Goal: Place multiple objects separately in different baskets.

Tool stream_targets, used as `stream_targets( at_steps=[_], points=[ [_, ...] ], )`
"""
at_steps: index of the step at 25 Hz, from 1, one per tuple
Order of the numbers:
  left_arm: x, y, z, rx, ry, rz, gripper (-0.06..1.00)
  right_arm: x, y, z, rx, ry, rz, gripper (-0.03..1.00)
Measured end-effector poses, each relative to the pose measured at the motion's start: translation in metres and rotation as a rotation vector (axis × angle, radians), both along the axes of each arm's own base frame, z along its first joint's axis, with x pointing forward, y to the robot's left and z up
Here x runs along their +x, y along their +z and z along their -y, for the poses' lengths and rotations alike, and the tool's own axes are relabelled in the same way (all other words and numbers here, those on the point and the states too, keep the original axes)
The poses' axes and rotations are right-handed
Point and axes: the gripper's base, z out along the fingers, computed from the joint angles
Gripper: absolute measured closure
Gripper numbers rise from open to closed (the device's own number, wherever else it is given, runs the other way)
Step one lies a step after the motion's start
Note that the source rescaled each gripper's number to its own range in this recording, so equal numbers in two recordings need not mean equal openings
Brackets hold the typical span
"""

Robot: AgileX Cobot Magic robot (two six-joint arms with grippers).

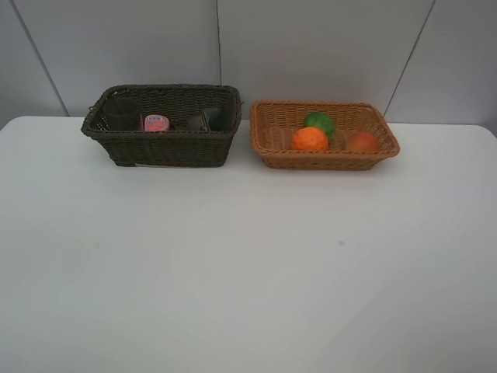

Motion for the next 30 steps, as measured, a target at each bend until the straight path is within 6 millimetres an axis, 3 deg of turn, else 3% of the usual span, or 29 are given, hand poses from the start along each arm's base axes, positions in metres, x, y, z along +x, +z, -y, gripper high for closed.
stream_targets(
  at_steps=[6, 12, 17, 21, 30],
  points=[
    [-0.075, -0.018, 0.010, -0.001, -0.021, 0.045, -0.06, 0.000, 0.000, 0.000, 0.000, 0.000, 0.000, 0.10],
    [-0.130, -0.042, 0.018, 0.011, -0.044, 0.084, -0.06, 0.000, 0.000, 0.000, 0.000, 0.000, 0.000, 0.10],
    [-0.168, -0.047, 0.022, 0.035, -0.051, 0.222, -0.06, 0.000, 0.000, 0.000, 0.000, 0.000, 0.000, 0.10],
    [-0.185, -0.050, 0.024, 0.053, -0.048, 0.299, -0.06, 0.000, 0.000, 0.000, 0.000, 0.000, 0.000, 0.10],
    [-0.179, -0.067, 0.021, 0.063, -0.045, 0.213, -0.06, 0.000, 0.000, 0.000, 0.000, 0.000, 0.000, 0.10]
  ],
)
